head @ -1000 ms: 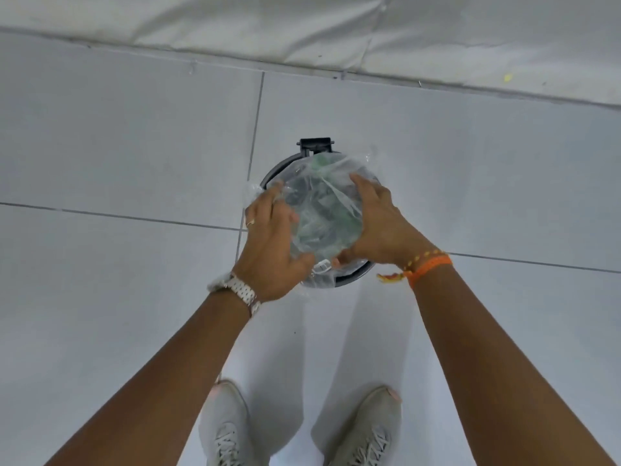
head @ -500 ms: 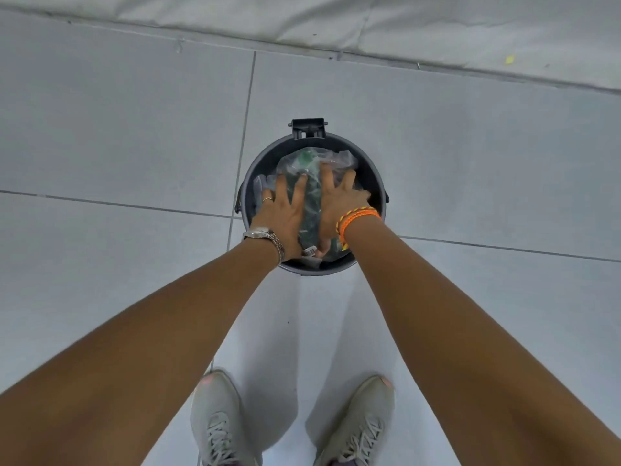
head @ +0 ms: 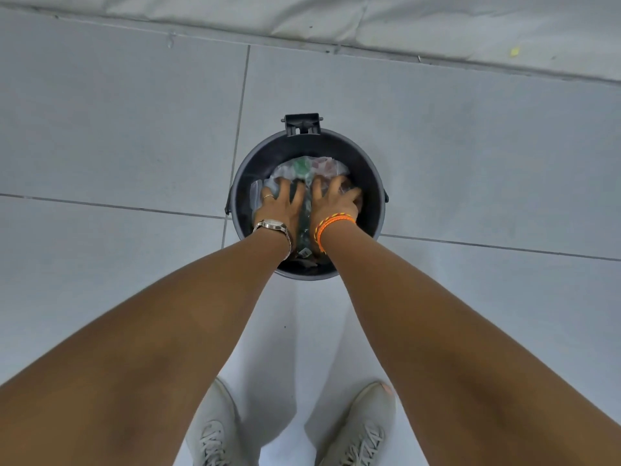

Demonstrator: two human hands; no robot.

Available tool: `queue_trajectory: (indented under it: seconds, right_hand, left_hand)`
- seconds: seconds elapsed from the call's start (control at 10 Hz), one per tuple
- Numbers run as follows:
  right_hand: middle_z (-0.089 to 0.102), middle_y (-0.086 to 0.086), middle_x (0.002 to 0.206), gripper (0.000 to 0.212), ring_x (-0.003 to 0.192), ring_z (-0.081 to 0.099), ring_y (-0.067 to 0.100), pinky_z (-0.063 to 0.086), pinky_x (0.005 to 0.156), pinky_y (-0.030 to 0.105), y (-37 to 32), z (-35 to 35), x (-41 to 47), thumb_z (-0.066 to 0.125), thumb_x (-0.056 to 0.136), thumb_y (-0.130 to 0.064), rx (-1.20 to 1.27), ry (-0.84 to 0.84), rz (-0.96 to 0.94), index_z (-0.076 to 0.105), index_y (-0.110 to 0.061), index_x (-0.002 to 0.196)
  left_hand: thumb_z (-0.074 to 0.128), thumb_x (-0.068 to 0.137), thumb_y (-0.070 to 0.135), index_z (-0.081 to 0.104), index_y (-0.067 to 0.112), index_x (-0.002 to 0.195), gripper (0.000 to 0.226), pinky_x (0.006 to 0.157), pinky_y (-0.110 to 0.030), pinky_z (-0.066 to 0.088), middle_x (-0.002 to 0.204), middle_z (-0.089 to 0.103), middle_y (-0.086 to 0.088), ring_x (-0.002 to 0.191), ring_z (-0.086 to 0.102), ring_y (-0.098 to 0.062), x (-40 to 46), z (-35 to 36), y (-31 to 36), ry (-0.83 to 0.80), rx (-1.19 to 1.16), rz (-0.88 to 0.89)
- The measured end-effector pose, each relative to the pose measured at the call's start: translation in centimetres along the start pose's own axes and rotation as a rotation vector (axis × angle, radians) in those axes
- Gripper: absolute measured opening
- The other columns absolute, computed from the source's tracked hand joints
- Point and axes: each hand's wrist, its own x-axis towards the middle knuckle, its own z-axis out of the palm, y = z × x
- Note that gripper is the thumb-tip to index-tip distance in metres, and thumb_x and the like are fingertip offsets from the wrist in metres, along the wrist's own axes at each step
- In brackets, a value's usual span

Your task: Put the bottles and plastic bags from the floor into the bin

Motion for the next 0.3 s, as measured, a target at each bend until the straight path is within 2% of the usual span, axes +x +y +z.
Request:
queue_trajectory:
  seconds: [0.1,0.2,0.3]
  right_hand:
    - [0.001,0.012,0.165,0.098,0.143,0.016,0.050,0.041,0.091,0.056,0.4,-0.9,-0.2,0.058,0.091,-0.045,0.078,-0.073,0.009,-0.004,-0.015,0.159]
    - [-0.007,0.016,0.162,0.121,0.146,0.011,0.051,0.034,0.112,0.060,2.6,-3.2,-2.0,0.080,0.077,-0.045,0.306,-0.178,-0.040,-0.005,-0.022,0.159]
    - [0.028,0.017,0.157,0.125,0.139,0.039,0.046,0.045,0.108,0.055,4.8,-5.7,-6.0,0.091,0.053,-0.048,0.586,-0.159,-0.028,0.019,-0.029,0.154]
  left_hand:
    - [0.085,0.073,0.027,-0.010,0.020,0.157,0.127,0.107,-0.048,0.044,0.160,0.000,-0.013,0.148,0.015,-0.042,-1.0,-1.5,-0.8,-0.083,-0.152,-0.007]
    - [0.092,0.058,0.033,0.014,0.023,0.153,0.124,0.095,-0.050,0.054,0.152,0.026,-0.013,0.132,0.045,-0.040,-1.9,-4.6,-2.4,-0.099,-0.295,-0.011]
    - [0.075,0.078,0.030,0.044,0.021,0.136,0.067,0.083,-0.042,0.056,0.133,0.051,-0.007,0.112,0.061,-0.031,-3.8,-8.3,-3.8,-0.028,-0.227,0.007]
